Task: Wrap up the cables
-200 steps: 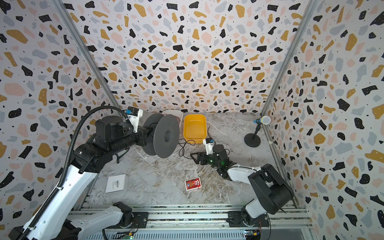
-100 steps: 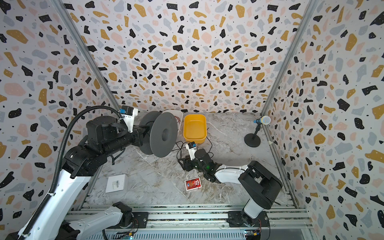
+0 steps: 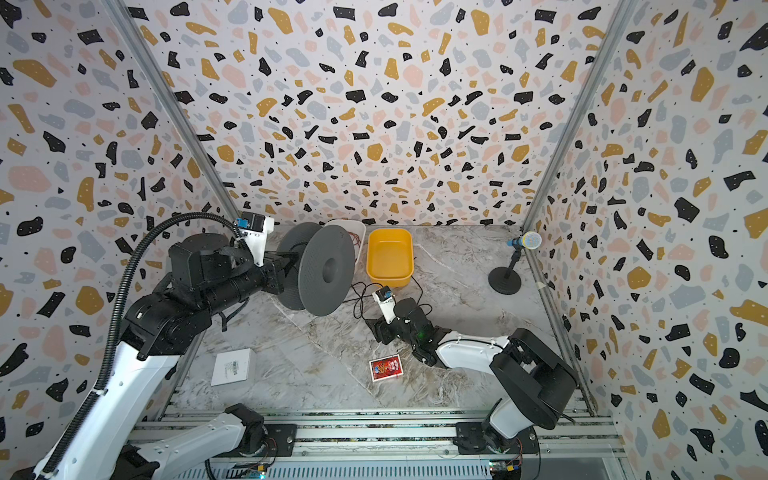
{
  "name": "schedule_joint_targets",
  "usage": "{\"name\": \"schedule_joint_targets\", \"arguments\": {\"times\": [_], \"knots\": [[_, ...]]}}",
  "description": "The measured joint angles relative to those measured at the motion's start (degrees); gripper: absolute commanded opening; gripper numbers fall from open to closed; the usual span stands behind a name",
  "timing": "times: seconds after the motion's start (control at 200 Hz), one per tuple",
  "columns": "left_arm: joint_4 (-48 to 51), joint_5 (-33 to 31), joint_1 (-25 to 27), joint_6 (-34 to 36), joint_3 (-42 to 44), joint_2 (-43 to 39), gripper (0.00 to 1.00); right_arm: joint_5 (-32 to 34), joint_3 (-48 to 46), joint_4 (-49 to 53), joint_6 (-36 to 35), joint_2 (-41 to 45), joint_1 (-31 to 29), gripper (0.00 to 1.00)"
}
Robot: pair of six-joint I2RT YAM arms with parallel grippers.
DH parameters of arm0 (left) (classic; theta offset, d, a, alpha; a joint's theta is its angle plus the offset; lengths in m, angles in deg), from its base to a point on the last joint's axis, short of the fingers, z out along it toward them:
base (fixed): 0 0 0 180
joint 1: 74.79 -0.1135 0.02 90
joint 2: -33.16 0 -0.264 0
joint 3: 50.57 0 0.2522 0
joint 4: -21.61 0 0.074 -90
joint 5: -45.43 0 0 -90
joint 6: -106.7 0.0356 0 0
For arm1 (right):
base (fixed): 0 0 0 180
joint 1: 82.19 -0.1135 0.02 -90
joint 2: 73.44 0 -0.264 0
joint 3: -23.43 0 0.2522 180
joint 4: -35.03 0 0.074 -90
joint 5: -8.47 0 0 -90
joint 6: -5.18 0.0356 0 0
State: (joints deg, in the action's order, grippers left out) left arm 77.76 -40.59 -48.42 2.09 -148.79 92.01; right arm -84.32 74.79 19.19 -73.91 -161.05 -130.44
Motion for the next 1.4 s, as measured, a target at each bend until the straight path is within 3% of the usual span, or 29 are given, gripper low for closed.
{"name": "schedule_joint_targets", "arguments": {"times": [0.37, 0.476, 0.661, 0.791, 0.921, 1.096, 1.397], "knots": [[0.0, 0.0, 0.0, -0.2, -1.0, 1.6, 0.0, -0.8, 2.7, -1.1, -0.9, -7.2, -0.8, 0.53], [0.1, 0.0, 0.0, -0.2, -1.5, 1.9, 0.0, -1.1, 3.5, -1.7, -0.8, -8.0, -0.9, 0.42], [0.7, -0.1, -0.3, -0.1, -2.6, 2.3, 0.0, -1.5, 4.2, -1.3, 0.1, -7.4, -0.2, 0.05], [1.3, -0.5, -1.5, 0.1, -4.3, 2.6, 0.0, -2.5, 3.7, 3.3, 0.6, -2.0, 1.7, 0.01], [1.4, -0.6, -3.0, 0.3, -5.8, 3.2, 0.0, -6.5, 1.9, 7.6, 1.8, 9.6, 7.2, 0.01], [1.2, -0.5, -5.1, 0.3, -6.5, 4.0, 0.0, -11.5, 0.2, 13.2, 4.6, 22.7, 19.1, 0.01], [1.3, -1.2, -9.4, 0.3, -7.2, 5.0, 0.0, -20.3, 0.2, 21.3, 9.9, 28.3, 37.5, 0.0]]}}
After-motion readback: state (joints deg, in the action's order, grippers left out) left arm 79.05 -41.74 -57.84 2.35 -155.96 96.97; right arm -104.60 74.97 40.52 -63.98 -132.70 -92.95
